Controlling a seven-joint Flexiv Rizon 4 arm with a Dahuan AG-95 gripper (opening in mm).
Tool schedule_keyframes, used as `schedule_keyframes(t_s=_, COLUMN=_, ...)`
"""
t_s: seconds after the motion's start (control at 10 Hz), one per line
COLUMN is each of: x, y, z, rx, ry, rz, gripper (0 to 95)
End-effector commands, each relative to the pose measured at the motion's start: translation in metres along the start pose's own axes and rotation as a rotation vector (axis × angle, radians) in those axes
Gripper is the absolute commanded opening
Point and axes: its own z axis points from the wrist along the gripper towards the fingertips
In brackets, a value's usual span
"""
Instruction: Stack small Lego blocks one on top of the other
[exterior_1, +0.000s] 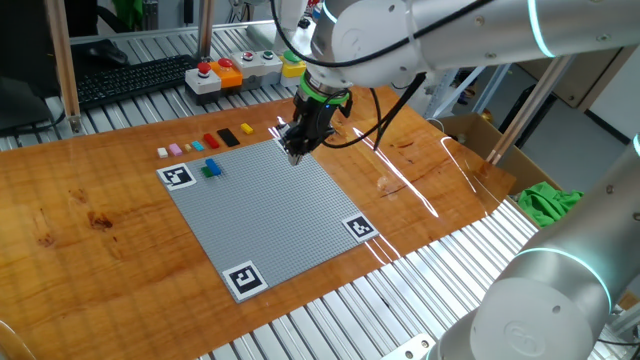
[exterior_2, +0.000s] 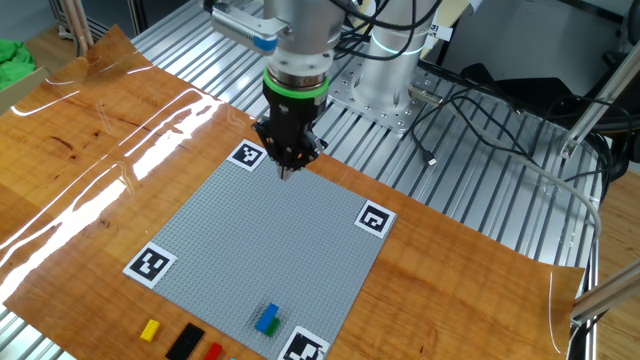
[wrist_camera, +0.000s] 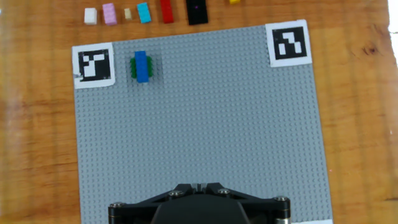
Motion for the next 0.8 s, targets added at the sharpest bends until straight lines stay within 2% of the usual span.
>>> schedule_keyframes(t_s=0.1, x=-0.011, y=0.002, z=0.010, rx=0.003, ry=-0.008, rz=0.022, gripper=0.0)
schedule_keyframes(t_s=0.2, x=-0.019, y=0.002, z=0.014, rx=0.007, ry=-0.009, rz=0.021, gripper=0.0)
schedule_keyframes(t_s=0.3, x=-0.033, y=0.002, z=0.021, rx=0.005, ry=-0.009, rz=0.015, gripper=0.0)
schedule_keyframes(t_s=0.5, x=-0.055, y=0.002, z=0.035, rx=-0.008, ry=-0.006, rz=0.007, gripper=0.0)
schedule_keyframes(t_s=0.8, x=-0.084, y=0.010, z=0.055, rx=-0.016, ry=-0.002, rz=0.008, gripper=0.0)
